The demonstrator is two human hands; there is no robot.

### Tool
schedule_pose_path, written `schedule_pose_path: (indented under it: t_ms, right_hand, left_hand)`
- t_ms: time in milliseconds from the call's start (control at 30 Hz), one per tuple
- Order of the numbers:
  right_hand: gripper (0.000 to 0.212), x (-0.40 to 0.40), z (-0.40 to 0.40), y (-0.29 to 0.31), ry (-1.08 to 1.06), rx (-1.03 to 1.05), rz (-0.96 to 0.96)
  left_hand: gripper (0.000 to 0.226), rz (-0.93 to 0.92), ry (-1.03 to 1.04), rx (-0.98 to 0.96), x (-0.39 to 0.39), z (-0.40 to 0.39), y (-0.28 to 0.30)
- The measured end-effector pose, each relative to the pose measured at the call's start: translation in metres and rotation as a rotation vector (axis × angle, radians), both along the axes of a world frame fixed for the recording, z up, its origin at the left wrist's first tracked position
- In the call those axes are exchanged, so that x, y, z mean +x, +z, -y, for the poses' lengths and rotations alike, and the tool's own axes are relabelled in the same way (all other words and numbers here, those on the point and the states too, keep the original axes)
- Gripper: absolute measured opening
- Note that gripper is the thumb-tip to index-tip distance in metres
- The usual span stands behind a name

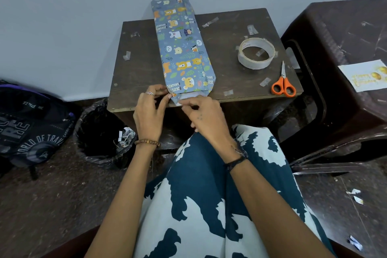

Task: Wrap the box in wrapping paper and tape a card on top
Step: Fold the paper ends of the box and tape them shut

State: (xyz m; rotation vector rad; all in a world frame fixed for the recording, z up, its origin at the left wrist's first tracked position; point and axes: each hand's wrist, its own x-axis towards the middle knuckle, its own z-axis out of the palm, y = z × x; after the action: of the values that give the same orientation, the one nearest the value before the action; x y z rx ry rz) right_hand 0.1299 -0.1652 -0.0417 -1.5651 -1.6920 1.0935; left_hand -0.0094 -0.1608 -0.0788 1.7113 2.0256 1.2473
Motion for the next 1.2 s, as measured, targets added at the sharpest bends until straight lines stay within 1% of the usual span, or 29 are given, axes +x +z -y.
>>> schedule_pose_path:
  t_ms: [100, 200, 233, 300, 367, 467, 567, 667, 833, 967, 1033, 1067, 1100, 1167, 1200]
  right_hand:
    - [0.018, 0.030, -0.001, 0.004, -0.125, 0.041, 0.050]
    - [0.017, 0.052, -0.012, -0.001, -0.317, 0.199, 0.056]
    - [0.016, 0.055, -0.017, -0.004, -0.345, 0.257, 0.034]
    - [0.024, 0.055, -0.026, -0.008, -0.304, 0.330, -0.025]
    - [0.037, 0.051, -0.033, -0.011, -0.207, 0.324, -0.068]
    - [0.046, 0.044, -0.039, -0.017, -0.101, 0.325, -0.059]
    - [0.042, 0.042, -0.044, -0.023, -0.130, 0.324, -0.096]
    - [0.039, 0.043, -0.047, -0.025, -0.137, 0.325, -0.095]
    - [0.038, 0.044, -0.048, -0.025, -0.122, 0.356, -0.076]
    - [0.035, 0.047, -0.050, -0.026, -0.115, 0.364, -0.066]
    - [0.034, 0.048, -0.049, -0.026, -0.109, 0.377, -0.051]
    - [0.034, 0.049, -0.049, -0.025, -0.107, 0.386, -0.038]
    - [0.035, 0.049, -0.048, -0.025, -0.108, 0.400, -0.014]
    - [0.038, 0.048, -0.048, -0.026, -0.109, 0.434, 0.062]
    - [0.040, 0.048, -0.048, -0.026, -0.114, 0.442, 0.095]
  left_hand:
    - [0.018, -0.015, 0.005, -0.009, 0.001, 0.000, 0.000]
    - [0.019, -0.017, 0.018, 0.001, 0.002, 0.000, -0.001]
    - [0.020, -0.022, 0.021, 0.006, 0.002, 0.001, -0.001]
    - [0.022, -0.033, 0.027, 0.015, 0.002, 0.001, -0.004]
    - [0.024, -0.049, 0.039, 0.019, 0.002, 0.000, -0.006]
    - [0.025, -0.111, 0.049, 0.035, 0.002, 0.001, -0.007]
    - [0.022, -0.152, 0.009, 0.081, -0.001, -0.001, -0.005]
    - [0.023, -0.178, -0.010, 0.062, -0.001, -0.003, 0.002]
    - [0.031, -0.213, 0.013, 0.036, 0.004, -0.005, 0.009]
    - [0.041, -0.340, -0.011, 0.157, 0.004, -0.004, 0.004]
    - [0.044, -0.381, -0.021, 0.188, 0.002, -0.004, 0.001]
    - [0.043, -0.364, -0.021, 0.189, 0.001, -0.004, -0.001]
    - [0.040, -0.300, -0.012, 0.170, -0.001, -0.004, -0.002]
    - [0.032, -0.074, 0.010, 0.131, 0.000, -0.006, 0.000]
    - [0.028, 0.003, 0.017, 0.145, 0.001, -0.007, 0.000]
